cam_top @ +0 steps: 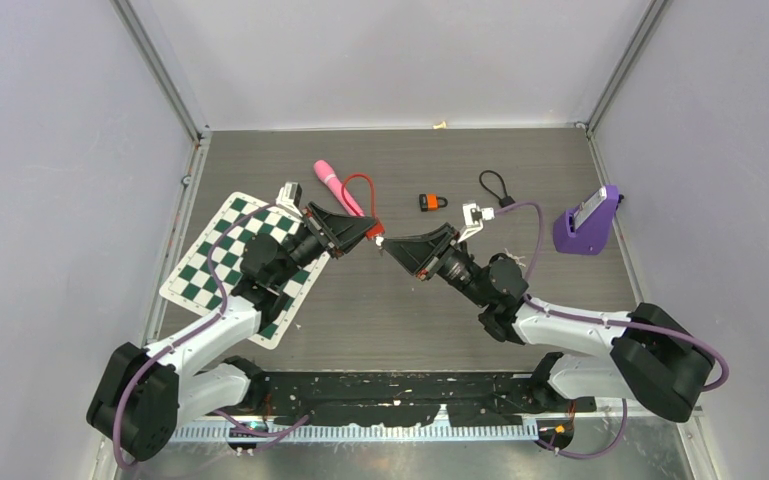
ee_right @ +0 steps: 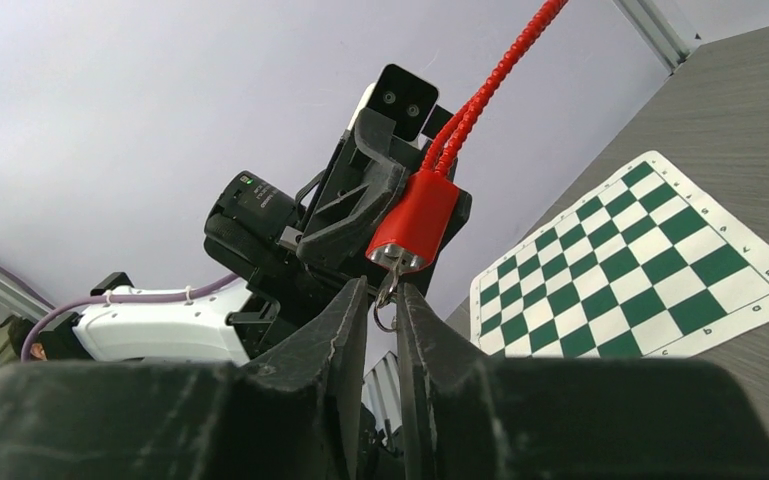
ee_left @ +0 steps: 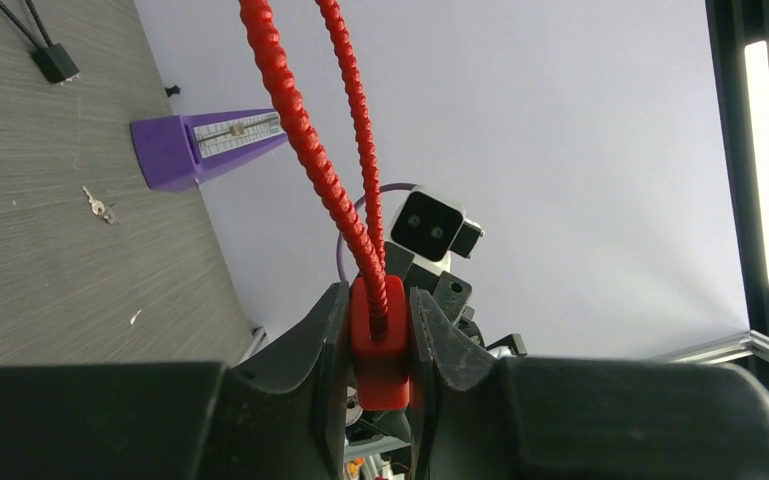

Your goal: Unlock with the key

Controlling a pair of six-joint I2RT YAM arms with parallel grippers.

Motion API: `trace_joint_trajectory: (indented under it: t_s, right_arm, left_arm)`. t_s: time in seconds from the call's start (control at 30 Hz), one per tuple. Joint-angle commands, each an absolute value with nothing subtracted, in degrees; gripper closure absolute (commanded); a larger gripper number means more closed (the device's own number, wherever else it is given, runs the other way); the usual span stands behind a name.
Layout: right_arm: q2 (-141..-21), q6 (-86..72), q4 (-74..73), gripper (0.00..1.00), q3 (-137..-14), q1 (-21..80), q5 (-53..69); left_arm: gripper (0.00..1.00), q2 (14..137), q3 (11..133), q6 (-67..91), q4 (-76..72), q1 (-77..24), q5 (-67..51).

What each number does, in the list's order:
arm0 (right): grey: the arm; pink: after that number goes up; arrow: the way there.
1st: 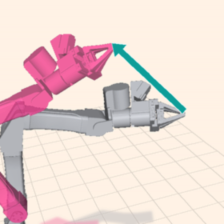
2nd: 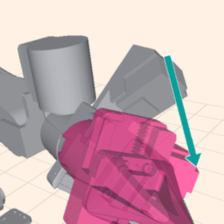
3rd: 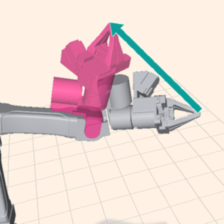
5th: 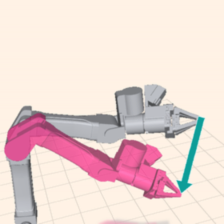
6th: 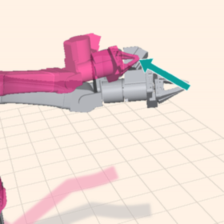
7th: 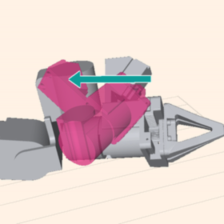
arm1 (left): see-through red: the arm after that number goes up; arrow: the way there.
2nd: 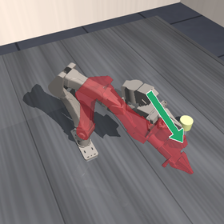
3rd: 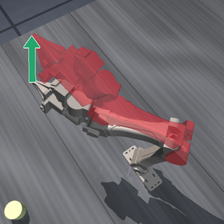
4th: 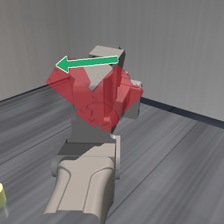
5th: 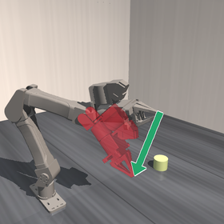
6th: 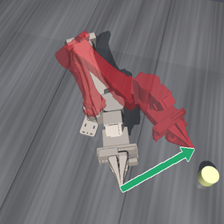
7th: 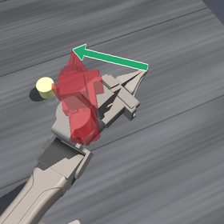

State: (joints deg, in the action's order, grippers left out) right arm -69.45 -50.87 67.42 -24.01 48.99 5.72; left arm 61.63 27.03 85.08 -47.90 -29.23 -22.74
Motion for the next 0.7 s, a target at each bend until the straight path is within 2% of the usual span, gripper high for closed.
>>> trace_joint_trajectory:
  t_s: [0.0, 0.2, 0.3, 0.67]
  right_arm:
    - [-70.2, -52.6, 68.5, 0.77, -26.6, 48.8, 6.7]
    - [-70.9, -54.1, 68.3, 0.85, -27.2, 48.8, 7.2]
    - [-71.3, -55.1, 68.5, 0.93, -27.5, 48.8, 7.1]
    - [-72.5, -62.3, 71.8, 0.95, -27.0, 47.0, 4.1]
  left_arm:
    - [1.0, 61.1, 29.6, 84.0, -53.1, -29.5, -22.8]
    - [1.0, 61.0, 29.6, 83.4, -53.2, -29.8, -22.6]
    - [1.0, 60.7, 29.5, 82.7, -53.2, -30.0, -22.6]
    - [1.0, 59.7, 27.9, 80.8, -52.7, -32.9, -22.4]
